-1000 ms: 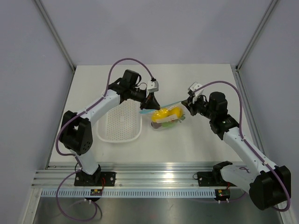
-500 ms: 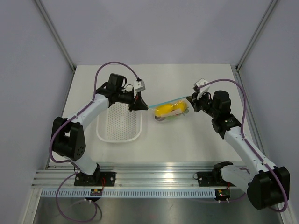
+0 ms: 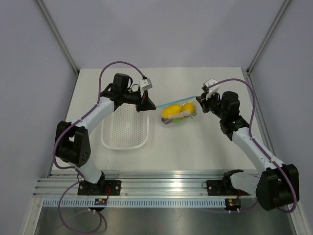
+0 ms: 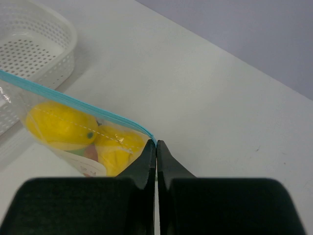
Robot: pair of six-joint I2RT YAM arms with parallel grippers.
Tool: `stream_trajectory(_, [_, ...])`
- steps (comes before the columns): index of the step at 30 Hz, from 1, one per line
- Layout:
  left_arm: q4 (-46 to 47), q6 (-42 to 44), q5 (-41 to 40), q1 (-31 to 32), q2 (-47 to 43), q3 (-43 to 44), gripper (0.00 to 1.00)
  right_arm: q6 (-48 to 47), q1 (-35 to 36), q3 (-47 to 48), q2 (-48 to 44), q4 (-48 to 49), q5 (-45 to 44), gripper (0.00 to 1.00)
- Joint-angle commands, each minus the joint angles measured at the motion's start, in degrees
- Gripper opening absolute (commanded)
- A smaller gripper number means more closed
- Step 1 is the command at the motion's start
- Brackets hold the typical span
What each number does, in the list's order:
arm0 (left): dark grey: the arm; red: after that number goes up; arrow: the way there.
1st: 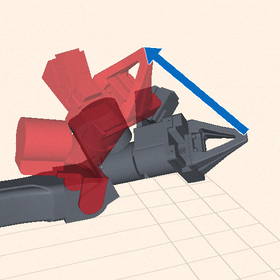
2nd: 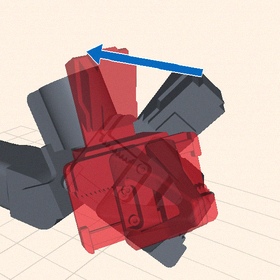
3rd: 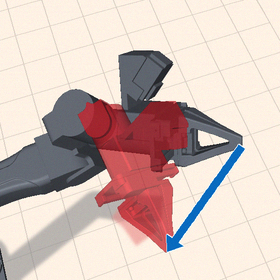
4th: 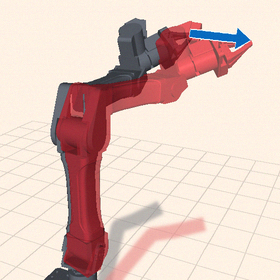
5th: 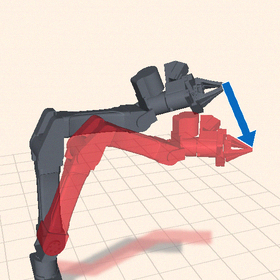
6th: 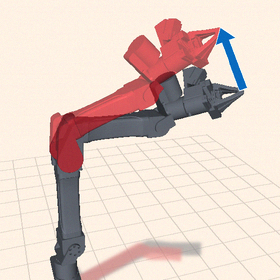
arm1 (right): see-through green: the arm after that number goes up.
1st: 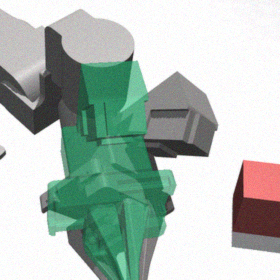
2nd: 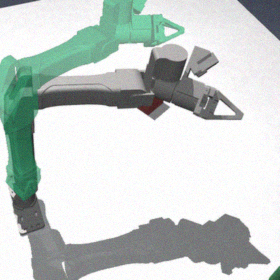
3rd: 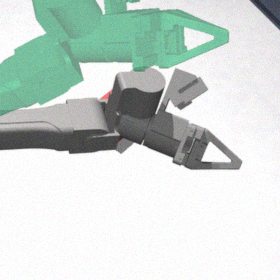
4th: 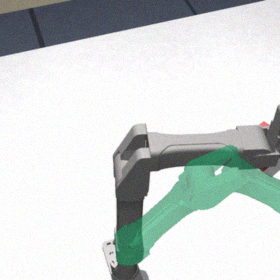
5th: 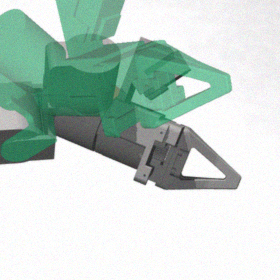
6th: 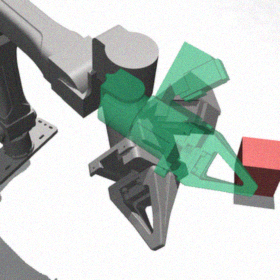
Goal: Place the food in the zip-top bag and seal the zipper
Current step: Zip the zipper food storage bag at the center of the board, then place the zipper food storage bag at the center of the board, then reset both arms
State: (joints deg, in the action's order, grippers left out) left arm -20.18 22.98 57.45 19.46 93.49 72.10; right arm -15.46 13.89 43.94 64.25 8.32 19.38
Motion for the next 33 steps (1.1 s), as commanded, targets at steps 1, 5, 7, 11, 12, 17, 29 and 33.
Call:
stream_trajectory(1, [5.3,-4.8,-4.5,0.7,4.7,6.6,0.0,-3.4,-2.1,4.9,5.4,10.7,-7.1,0.0])
stream_trajectory(5, [6.1,-7.9,-4.8,0.9,10.4,14.2,0.0,-4.0,-3.3,7.0,10.5,20.0,-8.6,0.0])
stream_trajectory(7, [6.2,-8.2,-4.4,0.9,10.7,15.8,0.0,-4.0,-3.6,7.6,10.8,19.3,-8.4,0.0])
stream_trajectory(11, [2.9,-5.9,-3.9,1.9,7.3,12.0,0.68,-2.0,-3.6,2.5,4.8,14.6,-8.4,0.54])
stream_trajectory(12, [0.9,-5.0,-4.5,2.9,5.1,9.5,0.99,-0.2,-3.6,0.9,2.7,14.1,-8.5,0.97])
stream_trajectory(17, [4.0,-7.8,-6.7,4.6,-2.1,2.6,0.99,3.6,-3.5,-3.3,-8.8,8.2,-13.4,0.99])
stream_trajectory(29, [6.3,-25.2,-31.4,4.5,-19.0,-1.3,0.99,31.3,-3.6,20.9,-0.8,-27.9,-38.1,1.0])
stream_trajectory(33, [1.3,-30.9,-45.5,4.2,-21.3,-1.4,0.99,36.1,-3.6,21.6,1.6,-30.7,-39.7,0.99])
